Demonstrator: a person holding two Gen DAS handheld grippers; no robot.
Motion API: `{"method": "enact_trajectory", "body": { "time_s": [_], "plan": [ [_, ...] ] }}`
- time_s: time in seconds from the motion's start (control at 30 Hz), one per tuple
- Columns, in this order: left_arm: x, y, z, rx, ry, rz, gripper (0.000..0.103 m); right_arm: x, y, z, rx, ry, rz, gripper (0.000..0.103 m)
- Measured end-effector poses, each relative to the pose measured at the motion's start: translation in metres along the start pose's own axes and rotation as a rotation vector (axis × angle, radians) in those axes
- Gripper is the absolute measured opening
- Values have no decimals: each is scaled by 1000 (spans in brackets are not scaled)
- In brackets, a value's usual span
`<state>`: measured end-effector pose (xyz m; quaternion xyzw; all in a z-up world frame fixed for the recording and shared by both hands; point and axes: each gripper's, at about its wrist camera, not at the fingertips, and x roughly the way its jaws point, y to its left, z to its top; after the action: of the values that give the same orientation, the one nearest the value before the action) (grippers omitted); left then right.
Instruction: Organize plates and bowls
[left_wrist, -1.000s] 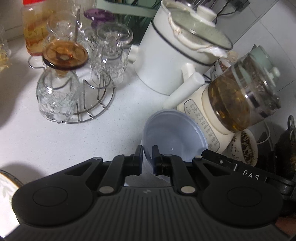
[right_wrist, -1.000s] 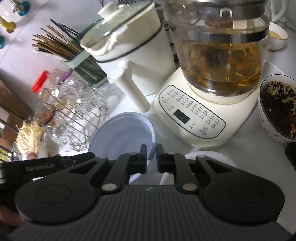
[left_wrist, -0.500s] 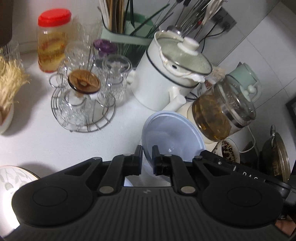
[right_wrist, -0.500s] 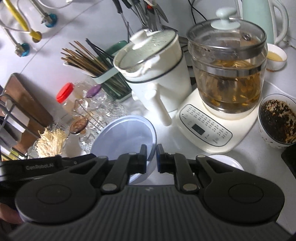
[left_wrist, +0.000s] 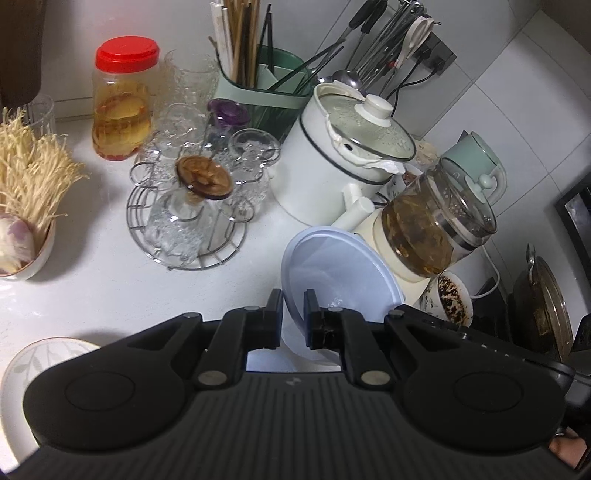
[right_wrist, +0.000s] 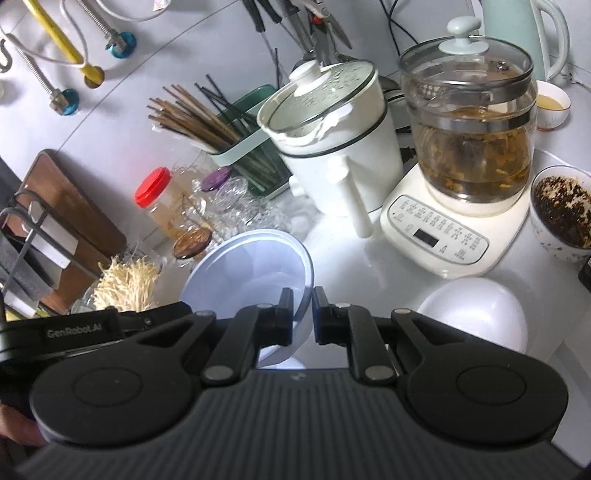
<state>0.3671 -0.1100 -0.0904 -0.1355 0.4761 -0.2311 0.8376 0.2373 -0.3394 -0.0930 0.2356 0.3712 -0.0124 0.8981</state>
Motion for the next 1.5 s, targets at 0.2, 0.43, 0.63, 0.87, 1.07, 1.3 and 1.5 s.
{"method": "enact_trajectory", "body": {
  "time_s": [0.2,0.43,0.63,0.87,1.07,1.3,1.5],
  "plan": [
    [-9,17,-10,6,23,7,12,2,11,-14,4,19,4,13],
    [-5,32,-24,-6,63,13,12,15,9,-36,48,84,-10,13],
    [4,40,-37,-4,113,30,12,25,7,-51,53,132,-36,13],
    [16,48,-45,-13,161,45,13,32,6,-60,31,160,-51,13],
    [24,60,-55,-34,201,60,13,42,5,-71,24,195,-58,13],
    [29,59,-56,-5,197,54,13,51,3,-75,20,196,-70,15],
    [27,58,-56,-2,221,57,37,48,4,-74,13,195,-62,16]
  ]
}}
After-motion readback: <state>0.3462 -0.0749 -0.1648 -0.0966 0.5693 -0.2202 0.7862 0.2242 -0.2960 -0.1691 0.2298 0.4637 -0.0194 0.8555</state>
